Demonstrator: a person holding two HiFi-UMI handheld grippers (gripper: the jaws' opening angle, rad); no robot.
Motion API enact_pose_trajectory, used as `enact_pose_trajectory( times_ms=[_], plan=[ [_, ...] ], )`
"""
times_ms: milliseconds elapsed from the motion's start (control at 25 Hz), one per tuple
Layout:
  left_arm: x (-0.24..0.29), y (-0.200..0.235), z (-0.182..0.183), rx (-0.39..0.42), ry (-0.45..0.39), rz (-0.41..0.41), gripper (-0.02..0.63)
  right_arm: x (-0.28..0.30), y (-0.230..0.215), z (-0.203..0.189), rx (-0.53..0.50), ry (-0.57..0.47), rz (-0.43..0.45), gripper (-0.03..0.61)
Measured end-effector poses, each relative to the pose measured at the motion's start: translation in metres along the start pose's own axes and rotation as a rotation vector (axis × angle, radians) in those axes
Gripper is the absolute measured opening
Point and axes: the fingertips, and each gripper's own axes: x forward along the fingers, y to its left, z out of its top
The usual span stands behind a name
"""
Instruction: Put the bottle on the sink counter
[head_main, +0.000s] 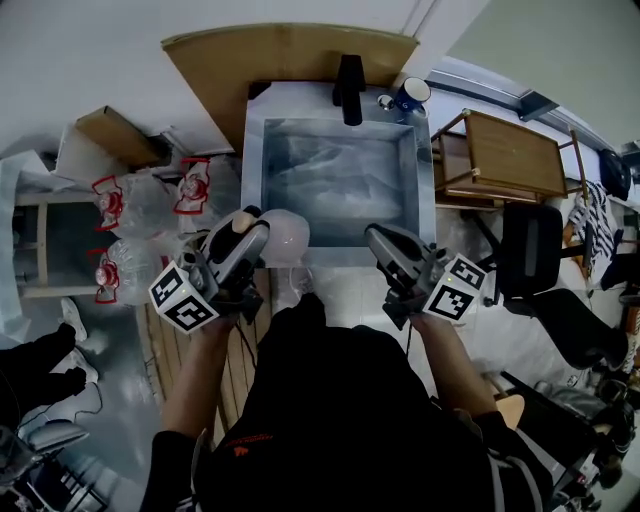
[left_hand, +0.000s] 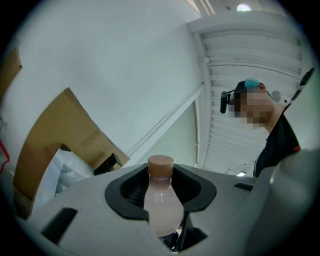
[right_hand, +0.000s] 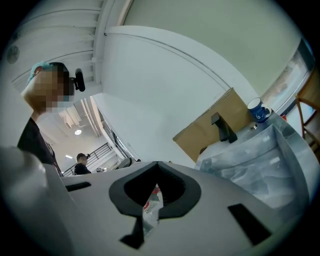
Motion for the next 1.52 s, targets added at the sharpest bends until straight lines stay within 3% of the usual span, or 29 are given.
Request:
enact_pose_trajectory(
  times_ms=[720,1520],
  plan=[
    [0.044,0.086,0.024,-0.007,0.044,0.014,0.137,0.045,-0.046,0.019,-0.011,0.025,-0.076,0.0],
    [0.14,0.171,0.005,0.084,0.112,0.166,0.137,0.031,-0.132,0.054,0.034,0.12,-0.02,0.0]
  ],
)
